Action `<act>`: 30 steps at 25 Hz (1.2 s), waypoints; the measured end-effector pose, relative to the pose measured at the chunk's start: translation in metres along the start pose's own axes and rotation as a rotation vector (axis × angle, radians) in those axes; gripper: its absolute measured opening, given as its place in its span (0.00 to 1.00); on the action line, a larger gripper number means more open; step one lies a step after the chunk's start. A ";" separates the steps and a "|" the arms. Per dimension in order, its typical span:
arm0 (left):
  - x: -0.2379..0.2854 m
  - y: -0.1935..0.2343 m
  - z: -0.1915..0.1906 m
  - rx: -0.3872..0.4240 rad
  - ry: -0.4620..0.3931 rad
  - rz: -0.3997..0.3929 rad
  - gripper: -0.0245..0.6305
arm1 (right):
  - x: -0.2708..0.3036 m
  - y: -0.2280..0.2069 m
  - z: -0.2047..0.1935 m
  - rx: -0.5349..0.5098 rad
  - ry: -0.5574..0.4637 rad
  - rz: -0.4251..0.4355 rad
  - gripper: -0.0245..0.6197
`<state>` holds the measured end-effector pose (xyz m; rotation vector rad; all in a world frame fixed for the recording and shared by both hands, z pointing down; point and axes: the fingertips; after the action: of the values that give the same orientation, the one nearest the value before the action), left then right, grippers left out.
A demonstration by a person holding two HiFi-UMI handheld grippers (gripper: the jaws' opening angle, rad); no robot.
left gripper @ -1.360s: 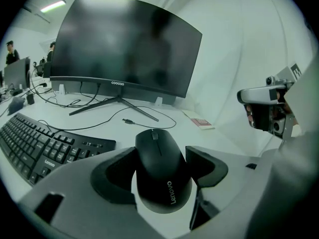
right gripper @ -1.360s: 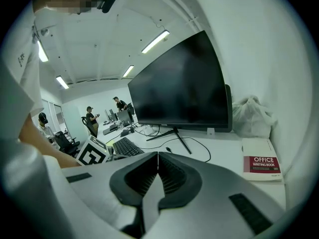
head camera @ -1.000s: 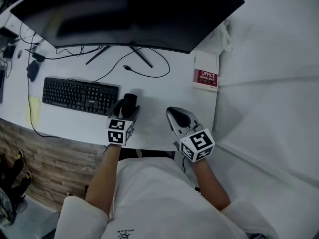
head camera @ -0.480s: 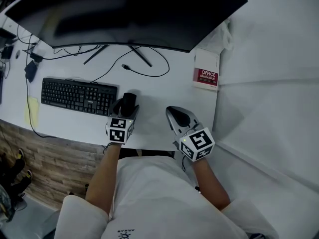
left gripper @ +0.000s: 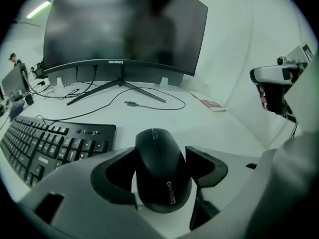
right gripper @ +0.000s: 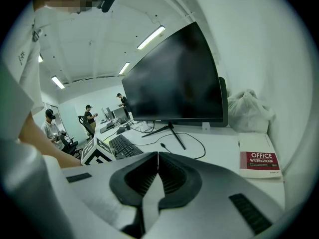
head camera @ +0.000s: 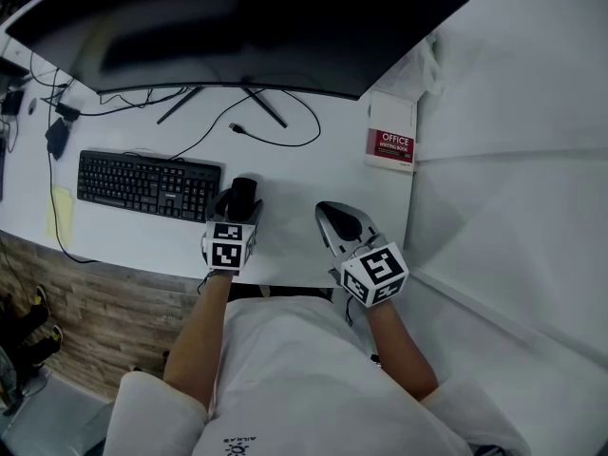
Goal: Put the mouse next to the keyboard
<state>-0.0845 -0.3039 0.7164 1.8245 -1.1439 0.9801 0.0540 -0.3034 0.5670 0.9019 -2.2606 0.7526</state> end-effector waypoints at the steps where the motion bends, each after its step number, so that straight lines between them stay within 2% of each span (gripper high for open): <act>1: 0.001 0.000 0.000 -0.001 0.007 0.000 0.53 | 0.000 -0.001 0.000 0.001 0.000 -0.001 0.07; 8: 0.007 0.001 -0.004 -0.010 0.068 0.018 0.53 | -0.001 -0.004 -0.001 0.007 -0.003 -0.001 0.07; 16: 0.010 0.001 -0.004 0.016 0.108 0.065 0.52 | -0.003 -0.009 0.001 0.015 -0.013 -0.001 0.07; 25: 0.012 0.000 -0.003 0.026 0.120 0.126 0.53 | -0.008 -0.013 0.000 0.017 -0.024 -0.004 0.07; 30: 0.013 0.000 -0.004 0.023 0.122 0.126 0.53 | -0.011 -0.015 -0.001 0.018 -0.028 -0.005 0.07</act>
<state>-0.0813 -0.3051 0.7295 1.7022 -1.1876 1.1649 0.0719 -0.3071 0.5642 0.9312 -2.2789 0.7636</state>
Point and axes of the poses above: the fingertips, and each gripper's own axes: x forward along the fingers, y to its left, z out of its top, and after that the axes turned 14 degrees about y, right-handed
